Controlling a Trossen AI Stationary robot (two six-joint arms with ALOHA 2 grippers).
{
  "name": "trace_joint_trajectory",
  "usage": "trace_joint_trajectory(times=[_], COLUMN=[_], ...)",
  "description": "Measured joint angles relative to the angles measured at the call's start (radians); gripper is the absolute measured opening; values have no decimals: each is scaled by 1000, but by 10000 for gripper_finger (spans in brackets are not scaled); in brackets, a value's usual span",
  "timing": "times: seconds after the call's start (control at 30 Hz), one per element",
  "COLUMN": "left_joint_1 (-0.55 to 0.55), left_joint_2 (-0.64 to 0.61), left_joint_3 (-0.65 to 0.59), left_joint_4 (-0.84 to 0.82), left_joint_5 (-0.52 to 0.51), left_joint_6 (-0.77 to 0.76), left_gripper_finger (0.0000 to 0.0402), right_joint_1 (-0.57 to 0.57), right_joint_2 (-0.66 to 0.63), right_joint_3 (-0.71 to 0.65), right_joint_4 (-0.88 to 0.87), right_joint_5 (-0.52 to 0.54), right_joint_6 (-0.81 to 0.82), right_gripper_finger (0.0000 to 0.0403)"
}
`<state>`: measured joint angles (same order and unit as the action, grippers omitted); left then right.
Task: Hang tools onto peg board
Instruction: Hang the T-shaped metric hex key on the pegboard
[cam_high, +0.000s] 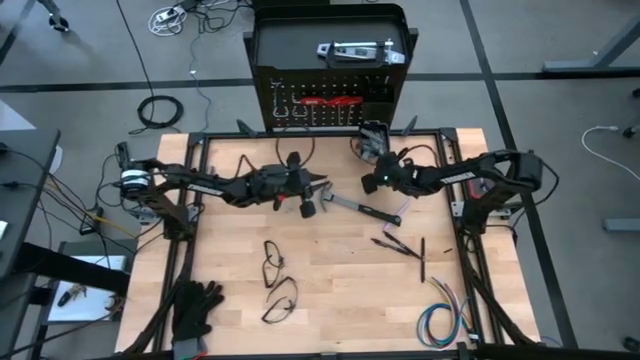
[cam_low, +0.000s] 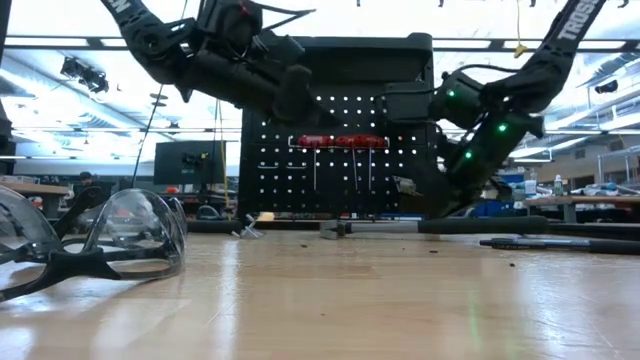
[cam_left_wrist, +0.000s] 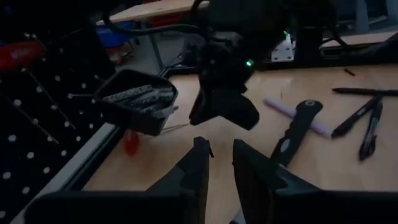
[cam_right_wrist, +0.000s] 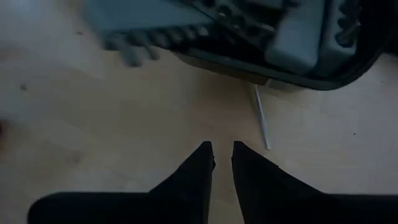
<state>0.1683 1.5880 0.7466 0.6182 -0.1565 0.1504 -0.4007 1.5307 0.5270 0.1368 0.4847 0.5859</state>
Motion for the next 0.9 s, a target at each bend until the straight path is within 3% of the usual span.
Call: trace_joint_trajectory(times=[0.13, 0.37, 0.9], left_joint_1=[0, -5, -5], left_joint_2=[-7, -29, -33], left_joint_3=[0, 1, 1], left_joint_4=[-9, -113, -208], left_joint_5=[35, 100, 162], left_joint_6=[2, 24, 110], left_gripper_finger=[72, 72, 72], right_joint_1=[-78, -110, -97], right_joint_2=[62, 133, 43], right_joint_3=[4, 10, 13], right_joint_4=[23, 126, 36], right_joint_5=[-95, -93, -187], right_joint_6=[17, 22, 155], right_gripper_finger=[78, 100, 199])
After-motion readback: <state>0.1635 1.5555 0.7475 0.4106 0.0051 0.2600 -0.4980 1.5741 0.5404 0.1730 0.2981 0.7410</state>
